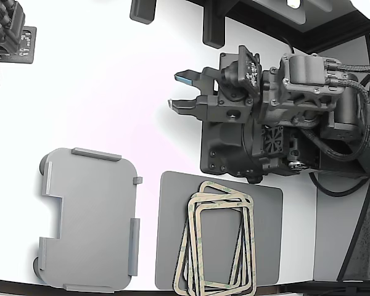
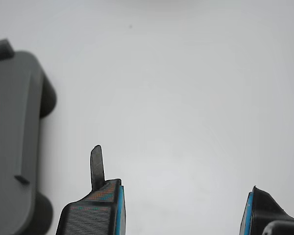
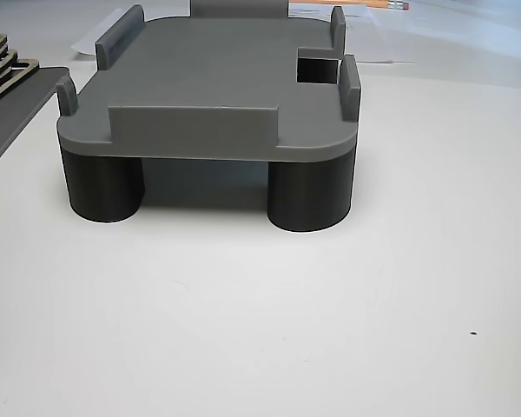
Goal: Move top rectangular frame to the holder.
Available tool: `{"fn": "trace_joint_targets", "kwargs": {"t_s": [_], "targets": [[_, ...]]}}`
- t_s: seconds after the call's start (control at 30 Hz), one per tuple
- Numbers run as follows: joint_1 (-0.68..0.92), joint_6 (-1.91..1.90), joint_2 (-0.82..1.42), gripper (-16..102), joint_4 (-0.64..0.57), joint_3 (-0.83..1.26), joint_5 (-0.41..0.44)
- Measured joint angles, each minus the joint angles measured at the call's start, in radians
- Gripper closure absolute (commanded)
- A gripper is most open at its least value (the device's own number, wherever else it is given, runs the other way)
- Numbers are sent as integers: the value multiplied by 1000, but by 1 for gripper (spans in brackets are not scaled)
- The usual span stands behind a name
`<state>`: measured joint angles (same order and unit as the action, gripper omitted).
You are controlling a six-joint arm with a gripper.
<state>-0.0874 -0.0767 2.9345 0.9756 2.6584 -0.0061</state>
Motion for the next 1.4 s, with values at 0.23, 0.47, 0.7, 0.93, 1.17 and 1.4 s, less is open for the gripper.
{"fn": "trace_joint_targets", "kwargs": {"t_s": [0.23,0.47,0.7,0.93,1.17,1.4], "targets": [[184,184,-178,-14,181,-175,127],[574,575,-328,-14,359,-374,72],[746,617,-400,-14,397,-428,40],[847,635,-511,-14,465,-466,43],[974,575,-727,-13,492,-580,112],[1074,502,-902,-14,505,-681,92]]}}
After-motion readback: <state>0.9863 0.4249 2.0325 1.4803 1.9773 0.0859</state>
